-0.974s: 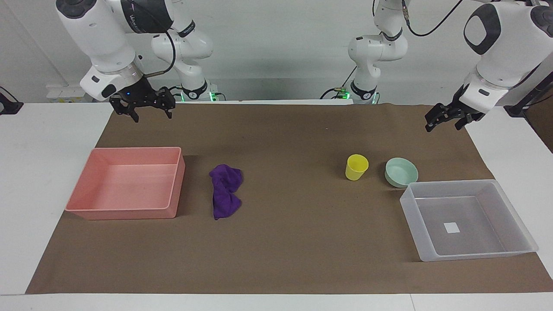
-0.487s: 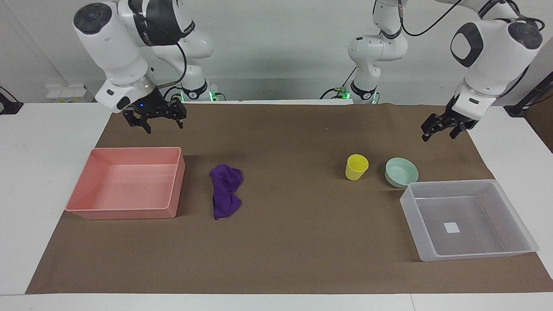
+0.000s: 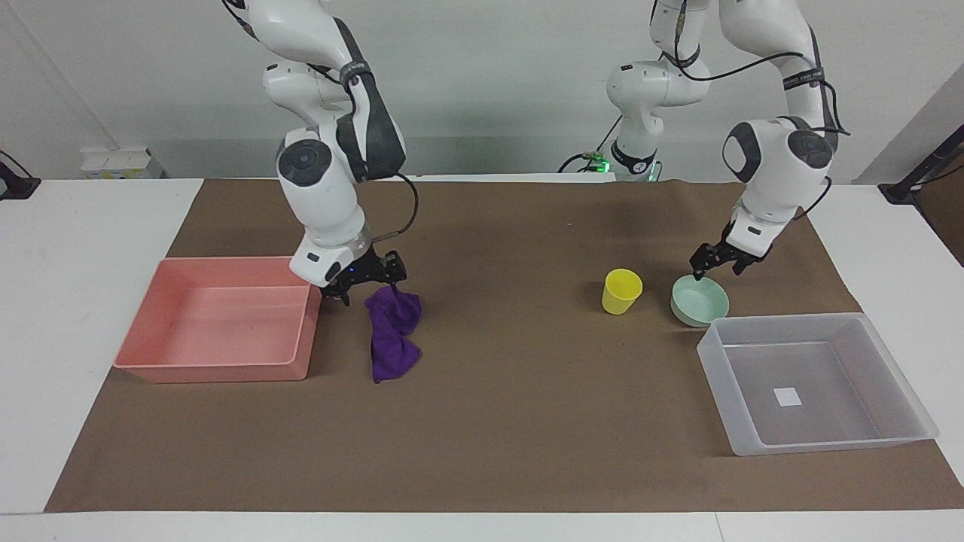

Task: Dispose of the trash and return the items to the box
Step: 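Grasp the bowl with the left gripper while the right gripper grasps the cloth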

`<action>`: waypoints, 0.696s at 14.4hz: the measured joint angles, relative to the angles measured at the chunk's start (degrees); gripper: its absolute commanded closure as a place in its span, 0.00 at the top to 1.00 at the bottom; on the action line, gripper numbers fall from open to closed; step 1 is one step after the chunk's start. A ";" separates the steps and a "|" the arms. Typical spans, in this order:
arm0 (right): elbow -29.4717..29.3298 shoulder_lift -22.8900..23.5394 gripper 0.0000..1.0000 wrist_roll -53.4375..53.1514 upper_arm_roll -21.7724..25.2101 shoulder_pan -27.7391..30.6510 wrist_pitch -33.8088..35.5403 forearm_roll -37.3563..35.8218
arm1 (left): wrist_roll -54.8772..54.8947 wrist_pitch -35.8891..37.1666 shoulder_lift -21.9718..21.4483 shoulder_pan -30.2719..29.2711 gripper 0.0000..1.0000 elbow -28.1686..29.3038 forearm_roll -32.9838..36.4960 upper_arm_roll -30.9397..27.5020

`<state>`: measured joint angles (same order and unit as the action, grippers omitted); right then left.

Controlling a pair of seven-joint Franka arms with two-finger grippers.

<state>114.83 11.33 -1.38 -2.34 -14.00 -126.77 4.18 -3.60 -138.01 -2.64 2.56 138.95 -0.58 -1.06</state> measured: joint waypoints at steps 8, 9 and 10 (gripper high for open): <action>2.30 5.22 0.00 0.00 0.24 0.10 -6.38 0.00 | -0.98 -3.76 3.16 0.02 0.00 -0.73 0.00 0.01; 2.05 5.00 0.00 0.00 0.27 0.11 -6.16 0.00 | -0.98 -3.93 3.17 0.01 0.00 -0.75 0.00 0.00; 1.53 4.64 0.00 0.00 0.36 0.14 -5.29 0.00 | -0.99 -3.94 3.17 0.00 0.00 -0.75 0.00 -0.01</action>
<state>116.36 15.98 -1.38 -1.97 -13.86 -132.07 4.18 -4.59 -141.95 0.53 2.56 138.20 -0.59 -1.07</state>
